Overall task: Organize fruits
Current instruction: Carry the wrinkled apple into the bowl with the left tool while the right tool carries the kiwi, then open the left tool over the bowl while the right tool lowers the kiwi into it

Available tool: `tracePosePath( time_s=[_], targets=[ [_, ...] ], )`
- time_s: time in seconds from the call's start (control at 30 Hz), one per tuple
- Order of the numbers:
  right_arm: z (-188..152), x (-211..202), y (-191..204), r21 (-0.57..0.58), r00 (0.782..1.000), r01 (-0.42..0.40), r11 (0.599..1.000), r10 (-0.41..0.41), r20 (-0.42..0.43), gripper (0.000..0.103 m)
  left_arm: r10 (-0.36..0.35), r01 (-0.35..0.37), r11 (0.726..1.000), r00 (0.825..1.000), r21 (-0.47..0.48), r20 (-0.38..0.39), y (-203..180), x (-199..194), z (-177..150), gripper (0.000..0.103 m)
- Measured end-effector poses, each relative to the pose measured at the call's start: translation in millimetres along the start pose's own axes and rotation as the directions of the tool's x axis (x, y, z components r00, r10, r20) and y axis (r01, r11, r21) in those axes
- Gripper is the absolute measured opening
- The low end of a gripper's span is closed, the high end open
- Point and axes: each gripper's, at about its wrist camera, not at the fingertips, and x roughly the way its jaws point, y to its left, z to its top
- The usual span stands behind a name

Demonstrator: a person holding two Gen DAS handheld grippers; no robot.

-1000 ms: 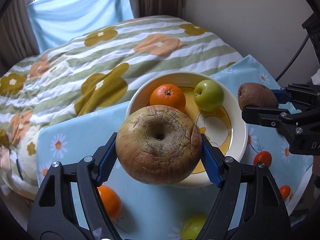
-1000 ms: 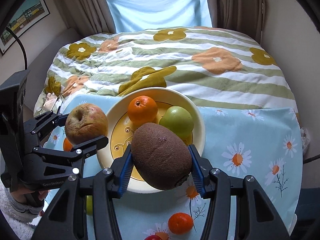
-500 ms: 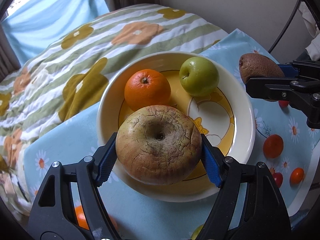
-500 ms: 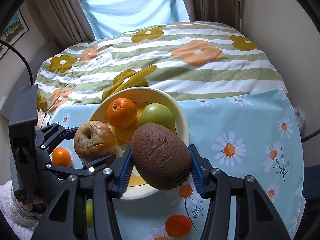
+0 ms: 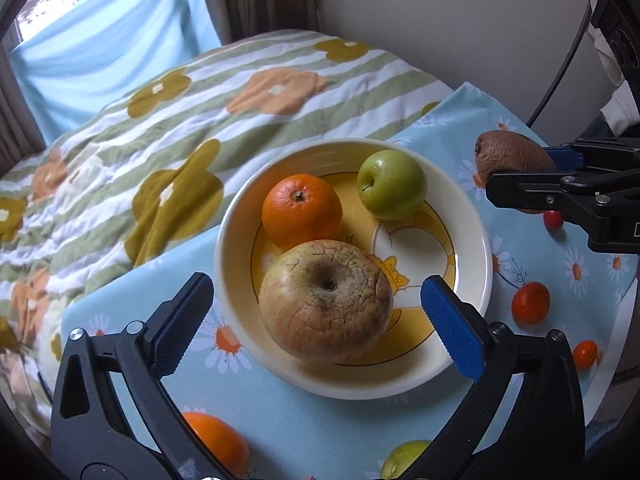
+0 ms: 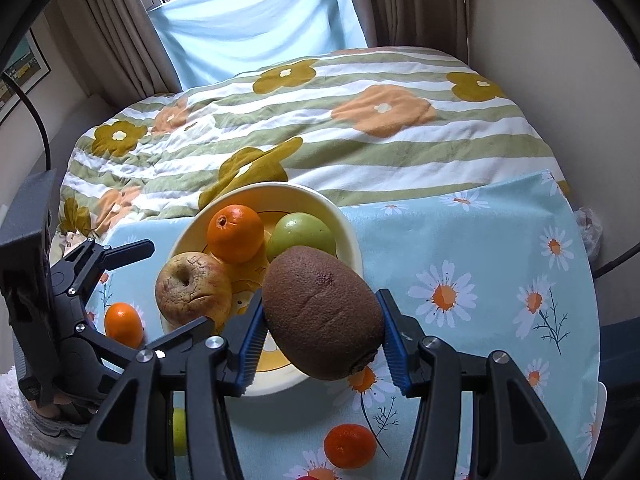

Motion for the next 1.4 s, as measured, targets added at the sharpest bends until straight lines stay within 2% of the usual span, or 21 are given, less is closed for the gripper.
tracePosePath(
  time_s=[0.33, 0.8, 0.9, 1.0, 1.1, 1.4],
  targets=[
    [7, -5, 10, -0.076, 0.999, -0.041, 0.996, 0.041, -0.004, 0.049, 0.067, -0.065, 0.988, 0.998, -0.138, 0.015, 22, -40, -15, 0.103],
    [7, 19, 32, -0.238, 0.991, -0.127, 0.963, 0.113, -0.070, 0.049, 0.168, -0.160, 0.934, 0.986, -0.319, -0.001, 21, -80, -53, 0.103],
    [9, 23, 36, -0.279, 0.989, -0.147, 0.949, 0.133, -0.069, 0.049, 0.187, -0.177, 0.919, 0.982, -0.353, -0.008, 21, -85, -60, 0.103],
    [8, 33, 41, -0.331, 0.993, -0.113, 0.937, 0.093, -0.075, 0.049, 0.198, -0.187, 0.904, 0.980, -0.384, -0.012, 21, -86, -67, 0.103],
    [5, 39, 35, -0.315, 0.988, -0.153, 0.937, 0.134, -0.083, 0.049, 0.197, -0.187, 0.892, 0.980, -0.412, -0.017, 19, -84, -74, 0.103],
    [0, 39, 29, -0.336, 0.984, -0.176, 0.925, 0.153, -0.094, 0.049, 0.205, -0.195, 0.875, 0.978, -0.443, -0.027, 13, -83, -80, 0.103]
  ],
)
